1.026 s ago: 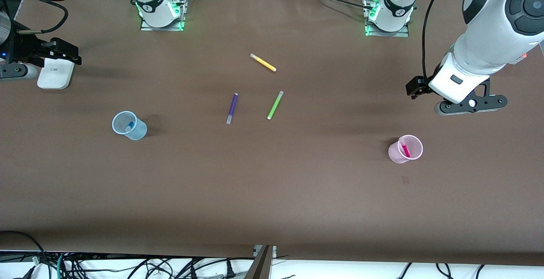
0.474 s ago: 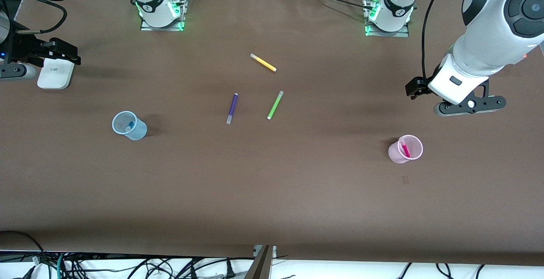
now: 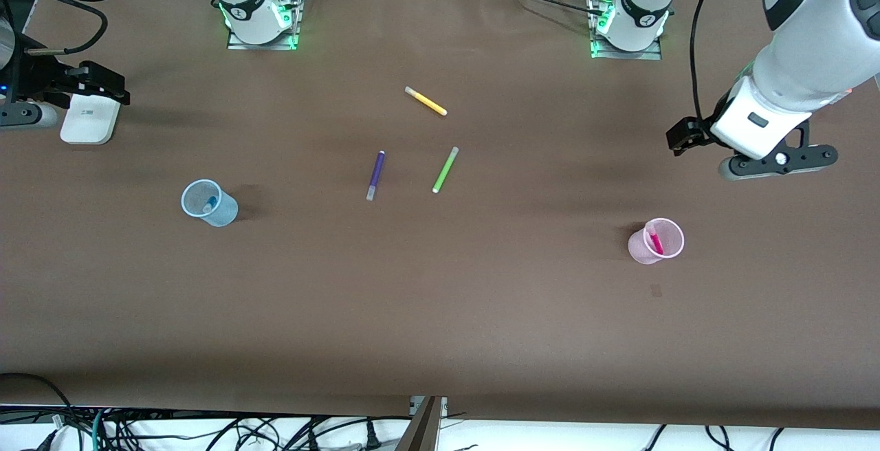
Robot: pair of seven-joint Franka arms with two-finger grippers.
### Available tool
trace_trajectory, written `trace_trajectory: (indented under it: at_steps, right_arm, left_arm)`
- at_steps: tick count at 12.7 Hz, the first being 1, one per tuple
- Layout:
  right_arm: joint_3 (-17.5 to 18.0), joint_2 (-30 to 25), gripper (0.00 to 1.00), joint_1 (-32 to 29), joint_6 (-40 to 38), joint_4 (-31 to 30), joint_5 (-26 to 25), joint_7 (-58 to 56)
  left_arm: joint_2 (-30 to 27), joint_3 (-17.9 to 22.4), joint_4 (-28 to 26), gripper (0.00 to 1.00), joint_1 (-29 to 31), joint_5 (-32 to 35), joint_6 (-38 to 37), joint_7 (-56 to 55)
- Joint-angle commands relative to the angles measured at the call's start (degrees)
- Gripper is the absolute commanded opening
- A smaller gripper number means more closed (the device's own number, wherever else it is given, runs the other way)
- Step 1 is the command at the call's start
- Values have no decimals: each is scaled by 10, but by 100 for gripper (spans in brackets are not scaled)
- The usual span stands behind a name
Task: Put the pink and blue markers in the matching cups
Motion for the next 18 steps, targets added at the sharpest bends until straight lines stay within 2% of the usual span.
trace_trajectory:
  at_steps: [1, 18]
  right_arm:
    - [1, 4, 100, -2, -4, 11, -6, 2]
    - [1, 4, 100, -6, -4, 11, -6, 3]
  left_arm:
    - [-18, 12, -22, 100, -7, -10, 13, 16]
    - [-17, 13, -22, 100, 1, -10, 13, 23]
